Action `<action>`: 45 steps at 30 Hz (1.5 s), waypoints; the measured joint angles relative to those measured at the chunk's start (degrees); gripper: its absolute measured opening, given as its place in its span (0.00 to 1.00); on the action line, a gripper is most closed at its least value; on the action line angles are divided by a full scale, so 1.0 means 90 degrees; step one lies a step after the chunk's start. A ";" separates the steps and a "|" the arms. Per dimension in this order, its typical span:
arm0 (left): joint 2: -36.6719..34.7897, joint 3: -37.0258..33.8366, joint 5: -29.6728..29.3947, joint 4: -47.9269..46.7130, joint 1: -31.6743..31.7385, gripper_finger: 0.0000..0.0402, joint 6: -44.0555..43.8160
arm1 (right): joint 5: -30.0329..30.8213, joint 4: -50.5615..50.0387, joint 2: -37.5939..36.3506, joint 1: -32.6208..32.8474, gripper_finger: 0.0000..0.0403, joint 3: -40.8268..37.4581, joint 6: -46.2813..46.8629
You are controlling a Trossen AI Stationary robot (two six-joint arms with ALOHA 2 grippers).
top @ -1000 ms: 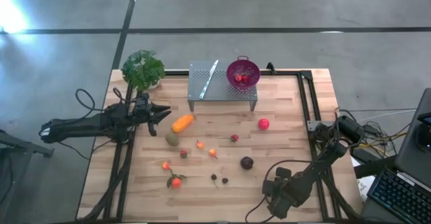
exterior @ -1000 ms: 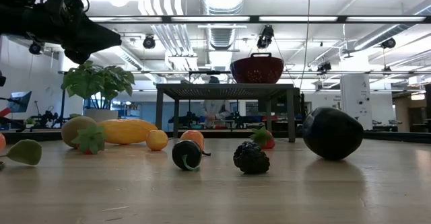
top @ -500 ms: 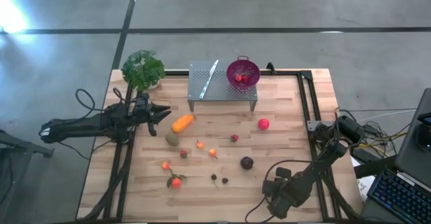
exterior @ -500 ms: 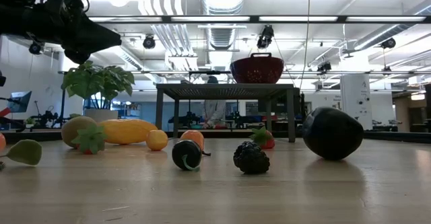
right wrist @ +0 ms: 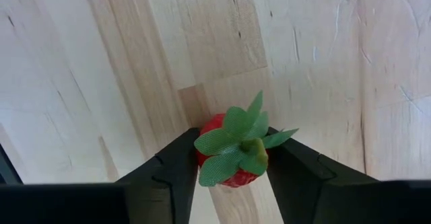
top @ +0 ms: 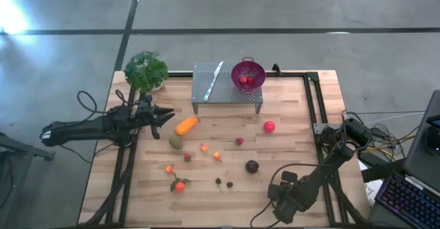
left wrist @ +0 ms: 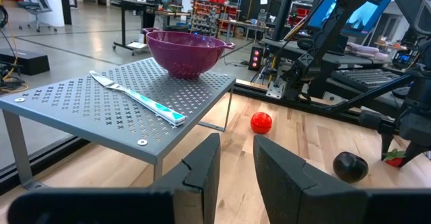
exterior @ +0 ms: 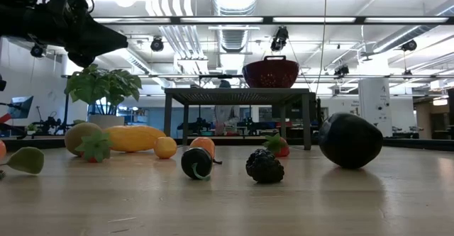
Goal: Pick & Place Fruit
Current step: Put the red strawberry into the violet strainer bowl on the shelf
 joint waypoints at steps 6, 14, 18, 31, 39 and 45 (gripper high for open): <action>0.0000 0.0000 0.0000 0.0000 0.0000 0.24 0.0001 | 0.0002 0.0000 0.0000 -0.0002 0.34 0.0000 0.0000; 0.0000 0.0000 0.0001 0.0000 0.0000 0.24 0.0001 | -0.0019 0.0000 -0.0004 -0.0132 0.37 0.0000 -0.0238; -0.0001 0.0000 0.0000 0.0000 0.0000 0.24 0.0001 | -0.0002 -0.0040 -0.0010 -0.0301 0.34 0.0053 -0.0715; -0.0002 0.0000 0.0002 0.0000 0.0000 0.24 0.0000 | 0.0271 -0.1408 -0.0738 -0.1455 0.35 0.0506 -0.2703; -0.0002 0.0000 0.0002 0.0000 0.0000 0.24 0.0001 | 0.0962 -0.1578 -0.1748 -0.2566 0.37 0.0554 -0.3976; -0.0002 0.0000 0.0002 0.0000 0.0000 0.24 0.0001 | 0.1030 -0.1507 -0.2468 -0.3609 0.36 0.0559 -0.5056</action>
